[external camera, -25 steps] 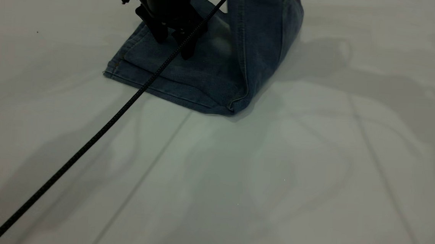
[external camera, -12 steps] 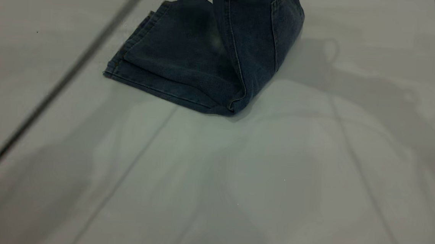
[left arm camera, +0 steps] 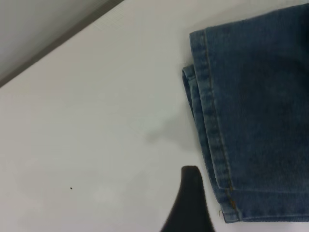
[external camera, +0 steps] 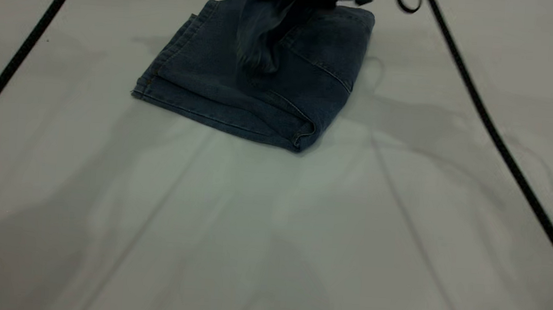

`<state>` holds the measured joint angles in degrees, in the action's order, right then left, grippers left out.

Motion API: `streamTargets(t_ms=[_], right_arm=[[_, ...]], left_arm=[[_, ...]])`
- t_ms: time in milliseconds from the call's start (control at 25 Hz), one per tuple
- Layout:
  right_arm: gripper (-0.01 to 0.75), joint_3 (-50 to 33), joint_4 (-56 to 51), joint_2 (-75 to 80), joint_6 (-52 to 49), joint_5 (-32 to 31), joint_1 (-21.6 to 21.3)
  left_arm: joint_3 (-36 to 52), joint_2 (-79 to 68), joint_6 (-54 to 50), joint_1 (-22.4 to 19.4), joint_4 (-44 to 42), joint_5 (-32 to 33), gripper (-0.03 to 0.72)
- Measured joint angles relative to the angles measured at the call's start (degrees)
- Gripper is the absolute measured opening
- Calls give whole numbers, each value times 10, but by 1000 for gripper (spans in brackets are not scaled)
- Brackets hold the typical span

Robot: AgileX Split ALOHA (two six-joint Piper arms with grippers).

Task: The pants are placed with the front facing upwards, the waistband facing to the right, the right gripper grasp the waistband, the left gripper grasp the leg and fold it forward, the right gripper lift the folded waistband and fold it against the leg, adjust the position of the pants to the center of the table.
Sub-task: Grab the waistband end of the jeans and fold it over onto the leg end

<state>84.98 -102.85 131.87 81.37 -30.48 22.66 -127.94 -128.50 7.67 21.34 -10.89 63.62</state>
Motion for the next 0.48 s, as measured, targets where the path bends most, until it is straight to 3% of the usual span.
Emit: streamTargets(t_ms=[280,400,480], right_arm=[[552,72,2,50,-90,-101,21],[647,91,18,51,-116,-135,19],[657,100,48,51,-143,-141,14]], left_arm=[[0,0,-1,0,2,2,556],[0,0,-1,0,2,2,556],[0,0,-1,0,2,2,556]])
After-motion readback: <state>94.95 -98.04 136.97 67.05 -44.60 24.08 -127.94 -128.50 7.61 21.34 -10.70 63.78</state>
